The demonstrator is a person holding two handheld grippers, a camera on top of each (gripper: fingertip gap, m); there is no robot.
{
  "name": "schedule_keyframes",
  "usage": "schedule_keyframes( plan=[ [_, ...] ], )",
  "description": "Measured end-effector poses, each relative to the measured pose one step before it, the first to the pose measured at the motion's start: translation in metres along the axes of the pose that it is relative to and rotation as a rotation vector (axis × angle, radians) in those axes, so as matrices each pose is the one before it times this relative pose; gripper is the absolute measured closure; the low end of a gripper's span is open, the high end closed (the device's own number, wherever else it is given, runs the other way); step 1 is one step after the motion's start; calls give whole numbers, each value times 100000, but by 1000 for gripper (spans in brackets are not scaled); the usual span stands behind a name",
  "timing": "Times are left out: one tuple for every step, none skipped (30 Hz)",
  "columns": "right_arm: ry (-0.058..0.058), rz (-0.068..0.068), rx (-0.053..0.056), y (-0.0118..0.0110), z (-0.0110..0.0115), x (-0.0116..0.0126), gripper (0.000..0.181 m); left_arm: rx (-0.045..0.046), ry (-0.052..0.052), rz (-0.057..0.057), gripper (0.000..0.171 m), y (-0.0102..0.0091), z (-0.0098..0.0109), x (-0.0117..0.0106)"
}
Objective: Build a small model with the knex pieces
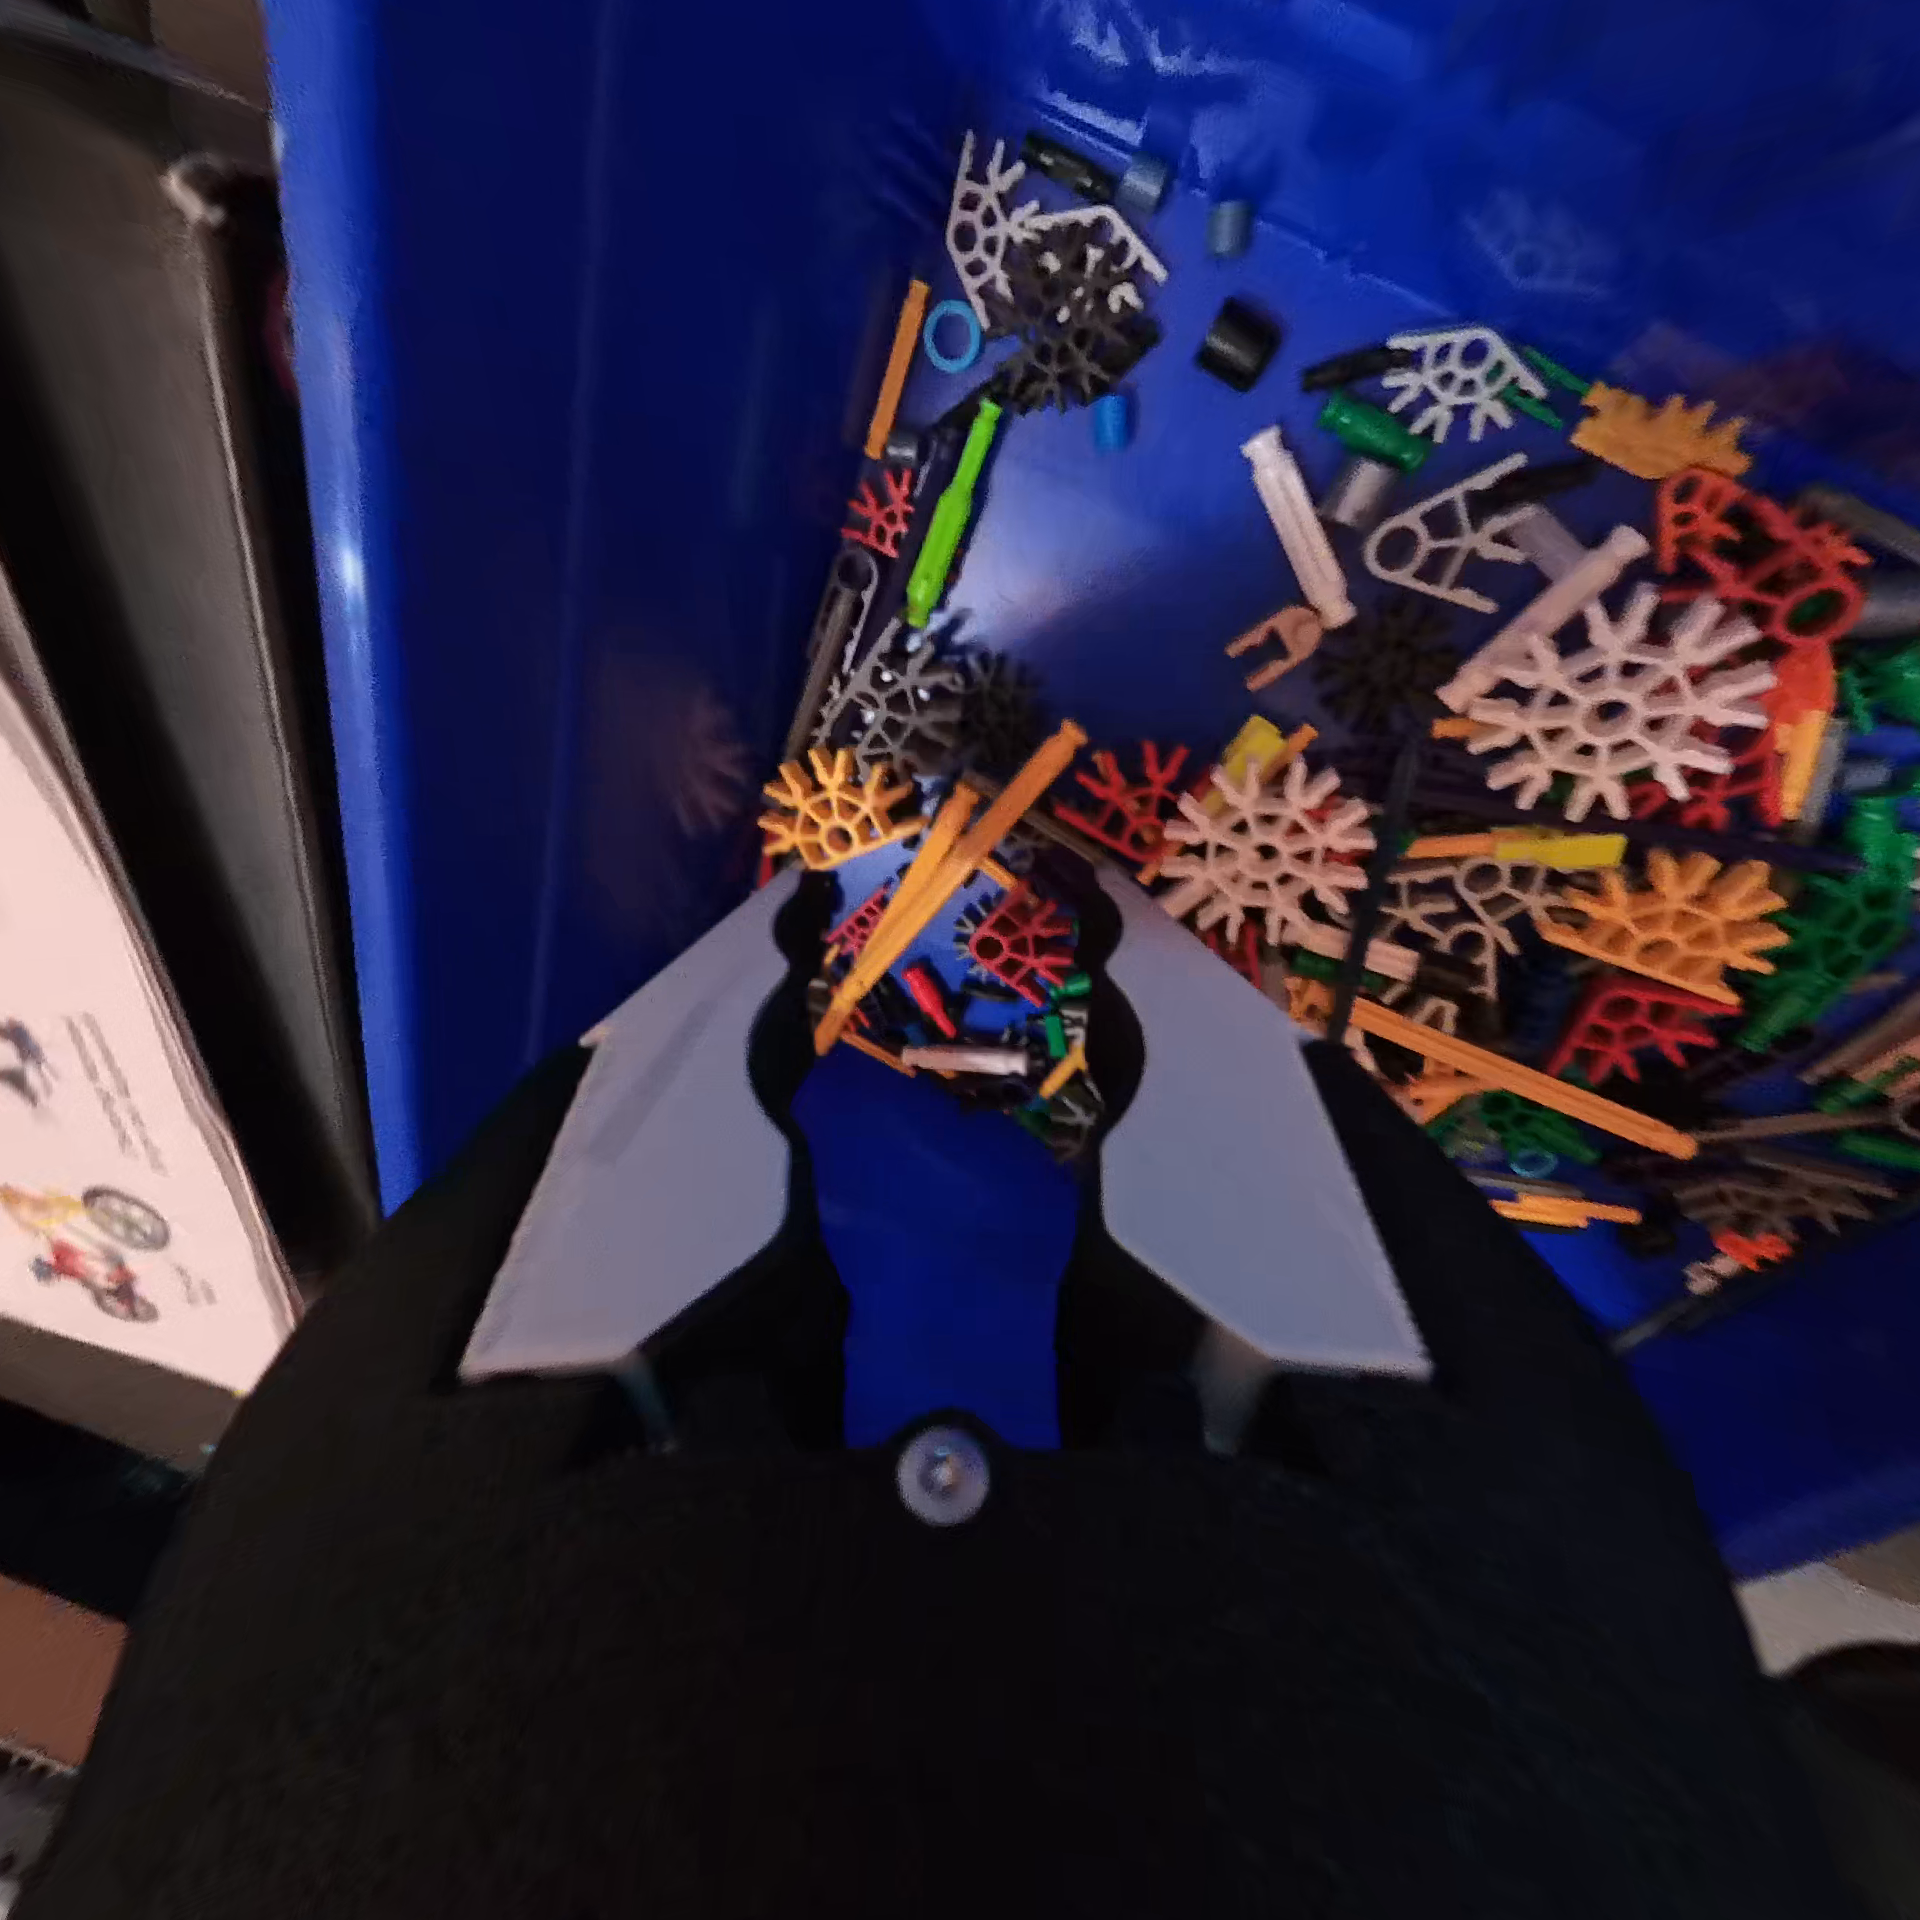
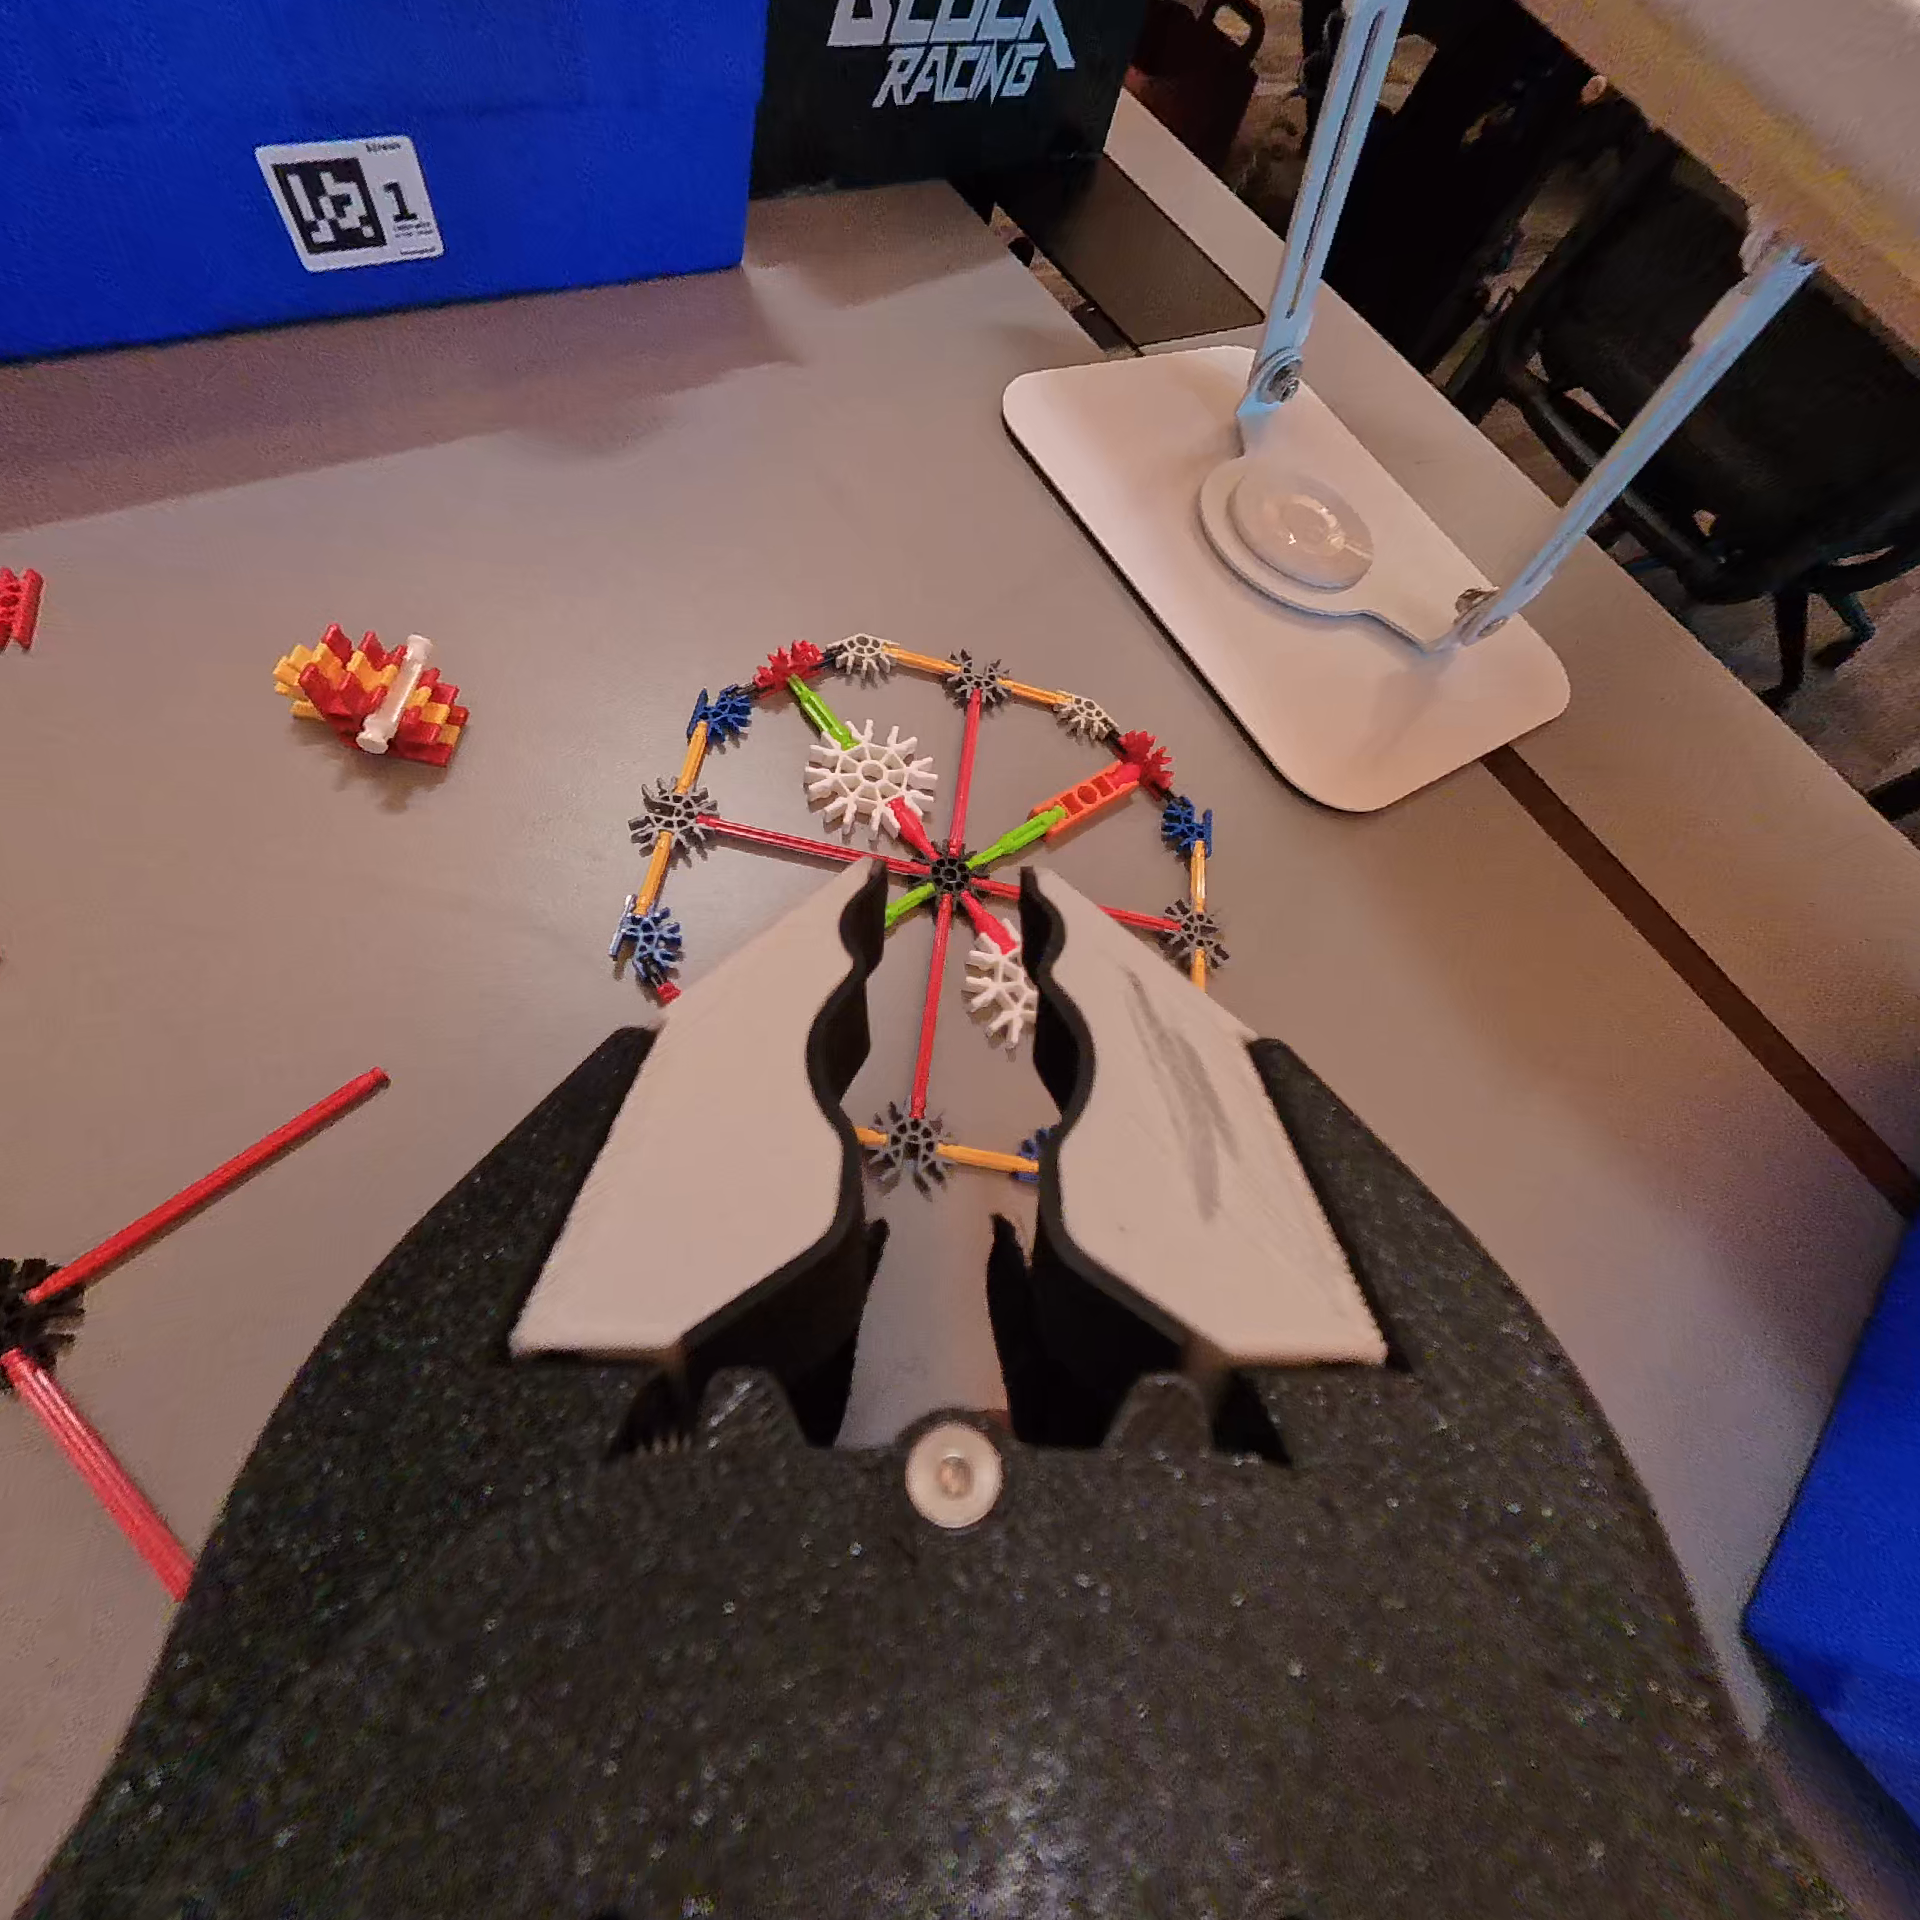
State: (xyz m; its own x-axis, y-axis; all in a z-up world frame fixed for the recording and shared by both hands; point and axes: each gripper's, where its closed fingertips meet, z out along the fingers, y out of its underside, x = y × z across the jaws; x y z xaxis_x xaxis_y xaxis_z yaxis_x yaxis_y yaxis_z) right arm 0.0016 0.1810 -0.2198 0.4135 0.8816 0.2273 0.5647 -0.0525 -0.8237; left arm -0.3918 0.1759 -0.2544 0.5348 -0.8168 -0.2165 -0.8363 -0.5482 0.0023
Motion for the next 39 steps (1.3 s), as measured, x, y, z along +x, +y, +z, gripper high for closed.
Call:
schedule_keyframes(
  plan=[
    [278, 255, 225, -29, -80, 118, 157, -511, -650, 622, 122, -176, 422, -174],
    [257, 217, 127, -6, -65, 118, 157, -294, -657, 480, 121, -194, 407, -167],
    [234, 108, 44, 7, -48, 88, 157, 104, -289, 152, 121, -241, 368, -112],
    [181, 18, 10, 9, -36, 67, 157, 275, 1315, -151, 121, -228, 321, 121],
    [117, -37, 66, -17, -37, 30, 157, 290, 1472, -130, 123, -204, 288, 150],
    [86, -27, 131, -31, -25, 21, 157, 216, 853, -386, 126, -165, 260, 42],
    [23, 4, 92, -15, -11, 1, 157, -422, 745, -619, 131, -23, 217, 32],
    [-33, -25, -13, 4, 11, -9, 157, 713, -645, -460, 137, -159, -15, -201],
    [-31, -46, -130, 31, 25, -8, 157, -966, 1087, -1442, 145, 147, -58, 38],
    [-27, -12, -223, 68, 44, 1, 157, -1533, 2445, -192, 158, 287, -35, 317],
    [-75, 43, -236, 69, 48, -1, 157, -1177, 1258, 1303, 166, 281, 25, 239],
    [-109, 51, -190, 63, 46, -15, 157, -1143, 199, 1123, 166, 319, 25, 84],
    [-62, 23, -144, 49, 40, -13, 157, -265, -190, 593, 166, 224, -52, 9],
    [-34, 18, -96, 17, 27, -1, 157, 504, 34, -342, 166, 156, -167, 37],
    [-42, 31, 12, 1, 13, -15, 157, 1155, -768, -1004, 166, 73, -331, -61],
    [-86, 82, 59, -9, 9, -9, 157, 1212, -1202, -1038, 156, 65, -418, -80],
    [-74, 79, 58, -8, 4, -16, 157, 1766, 948, 139, 151, 38, -511, 354],
    [-70, 50, 46, -7, 8, -4, 157, 2787, 2977, 646, 148, -113, -532, 804],
    [-94, 63, -63, 33, 16, -15, 157, 3036, 4126, 412, 146, -216, -438, 1034],
    [-88, 63, -117, 34, 29, -1, 157, 1453, 4443, 446, 143, -25, -250, 1119],
    [-98, 90, -87, 38, 36, -7, 157, 196, 4139, 1113, 139, 152, -56, 1109],
    [-172, 117, -61, 21, 35, -30, 157, -907, 2634, 832, 136, 242, 142, 825],
    [-214, 84, -7, 6, 29, -40, 157, -1740, 1178, 309, 133, 278, 312, 491],
    [-137, -58, -1, -7, 17, -48, 157, -1733, -469, 644, 129, 227, 366, 140],
    [-14, -219, -32, -15, 3, -47, 157, -1276, -1681, 331, 130, 144, 351, -173],
    [94, -246, 29, -29, -18, -18, 157, -1104, -1142, -470, 132, 110, 361, -217],
    [120, -129, 128, -57, -36, 2, 157, -124, -579, -16, 136, -38, 331, -174],
    [127, -10, 224, -63, -46, 27, 157, 1154, 175, -228, 135, -223, 201, -62],
    [170, 27, 220, -53, -73, 45, 157, 1126, 940, -279, 135, -224, 79, 62],
    [232, 33, 160, -46, -68, 71, 157, 611, 400, 573, 135, -138, -6, 48],
    [197, 76, 165, -40, -58, 70, 157, 92, -865, 817, 136, -80, -21, -92],
    [111, 126, 156, -30, -53, 52, 157, 38, -465, 550, 136, -67, -25, -10],
    [123, 63, 131, -24, -42, 52, 157, 126, 78, 228, 136, -69, -50, 70],
    [99, -38, 74, -26, -41, 29, 157, 206, -1156, 681, 136, -62, -96, -100],
    [83, -114, 6, -27, -37, 15, 157, 404, -1078, 87, 136, -70, -173, -110],
    [131, -173, 28, -22, -35, 15, 157, 664, -28, -345, 136, -89, -245, 61],
    [125, -185, 44, -32, -44, 9, 157, 854, -1205, 183, 136, -97, -335, -100],
    [91, -116, 74, -45, -37, 19, 157, 1037, -2458, -415, 135, -117, -425, -297],
    [48, 12, 96, -29, -40, 19, 157, 1563, -1683, -920, 136, -207, -508, -160]
  ],
)
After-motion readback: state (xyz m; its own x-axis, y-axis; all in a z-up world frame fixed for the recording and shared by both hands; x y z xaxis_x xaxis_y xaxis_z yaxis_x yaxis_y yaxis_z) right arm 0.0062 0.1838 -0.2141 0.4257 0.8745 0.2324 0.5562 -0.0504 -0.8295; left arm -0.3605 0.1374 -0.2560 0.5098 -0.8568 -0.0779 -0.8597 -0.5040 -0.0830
